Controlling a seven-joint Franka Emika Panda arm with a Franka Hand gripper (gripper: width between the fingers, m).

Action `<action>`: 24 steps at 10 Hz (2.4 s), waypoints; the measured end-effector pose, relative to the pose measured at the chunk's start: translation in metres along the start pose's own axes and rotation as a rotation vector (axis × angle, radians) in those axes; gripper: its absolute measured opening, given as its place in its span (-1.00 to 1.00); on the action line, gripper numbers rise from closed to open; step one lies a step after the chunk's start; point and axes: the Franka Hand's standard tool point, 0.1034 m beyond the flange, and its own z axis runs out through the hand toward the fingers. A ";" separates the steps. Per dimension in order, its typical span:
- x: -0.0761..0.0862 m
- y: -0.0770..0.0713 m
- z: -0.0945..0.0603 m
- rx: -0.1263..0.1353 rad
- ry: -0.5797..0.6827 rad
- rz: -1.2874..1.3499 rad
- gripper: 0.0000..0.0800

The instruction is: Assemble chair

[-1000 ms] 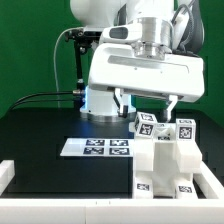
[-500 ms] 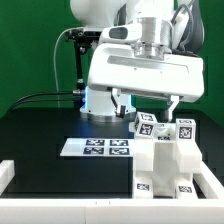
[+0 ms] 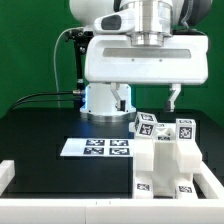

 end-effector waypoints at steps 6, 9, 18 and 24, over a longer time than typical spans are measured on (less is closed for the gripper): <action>0.006 0.009 0.012 -0.020 -0.027 0.008 0.62; 0.006 0.009 0.012 -0.021 -0.027 0.024 0.22; 0.006 0.000 0.013 -0.016 -0.021 0.787 -0.30; 0.009 -0.011 0.014 0.012 -0.031 1.170 -0.29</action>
Offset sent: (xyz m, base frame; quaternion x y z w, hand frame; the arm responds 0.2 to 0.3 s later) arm 0.0113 -0.0065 -0.0035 0.0167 -0.0403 0.0103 0.9990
